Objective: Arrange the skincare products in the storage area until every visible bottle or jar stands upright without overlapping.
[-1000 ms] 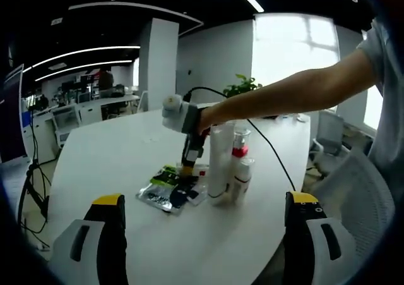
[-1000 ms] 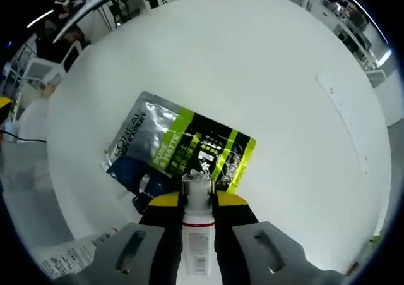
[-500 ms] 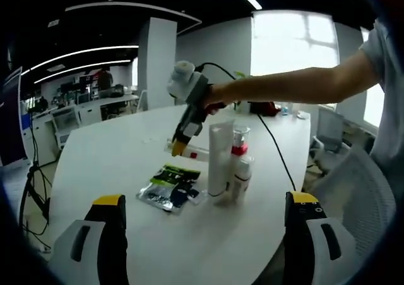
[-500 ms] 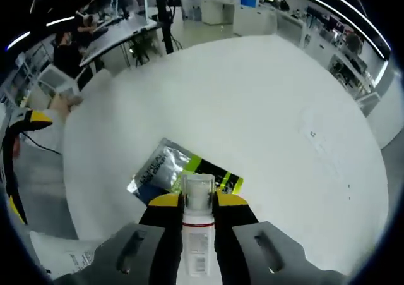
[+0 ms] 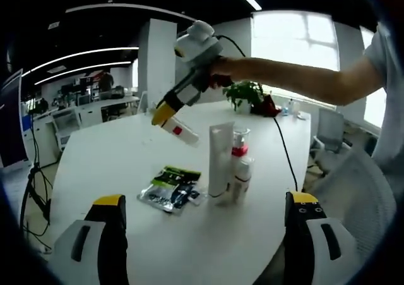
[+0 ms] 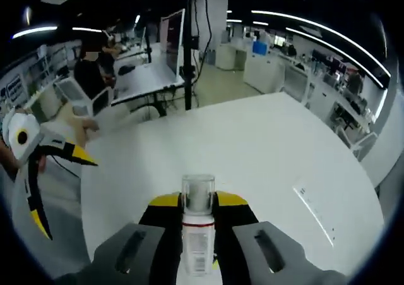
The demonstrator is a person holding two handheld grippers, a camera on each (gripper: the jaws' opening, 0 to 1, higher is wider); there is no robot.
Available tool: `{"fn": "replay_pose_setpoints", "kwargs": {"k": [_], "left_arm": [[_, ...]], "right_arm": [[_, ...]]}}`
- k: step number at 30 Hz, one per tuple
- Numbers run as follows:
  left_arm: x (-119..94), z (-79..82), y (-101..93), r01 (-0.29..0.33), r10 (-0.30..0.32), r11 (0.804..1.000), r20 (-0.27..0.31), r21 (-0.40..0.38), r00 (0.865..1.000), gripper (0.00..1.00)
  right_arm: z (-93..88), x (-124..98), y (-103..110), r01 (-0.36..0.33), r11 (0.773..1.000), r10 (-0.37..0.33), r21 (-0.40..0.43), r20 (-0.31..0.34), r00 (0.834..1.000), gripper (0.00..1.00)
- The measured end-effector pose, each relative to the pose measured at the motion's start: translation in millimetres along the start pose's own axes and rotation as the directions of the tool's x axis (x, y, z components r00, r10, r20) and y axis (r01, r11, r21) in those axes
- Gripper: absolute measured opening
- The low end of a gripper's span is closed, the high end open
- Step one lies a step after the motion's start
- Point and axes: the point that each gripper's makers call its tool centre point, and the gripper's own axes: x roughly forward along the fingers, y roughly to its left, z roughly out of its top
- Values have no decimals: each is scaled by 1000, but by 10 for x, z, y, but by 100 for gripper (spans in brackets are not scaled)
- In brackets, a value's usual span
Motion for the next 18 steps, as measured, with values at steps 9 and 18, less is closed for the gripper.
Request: {"fn": "replay_pose_setpoints", "kwargs": {"k": [9,18], "left_arm": [[-9,-1,20,-8,8,1000,1,-1,1000,99],[-2,-9,21,-10,10,1000,-6,14,1000,99]], "right_arm": [[547,-200,475,-54,996,66,-70,181,981,17],[498,-269,825,-94,992,110,-80,233,966,17]]}}
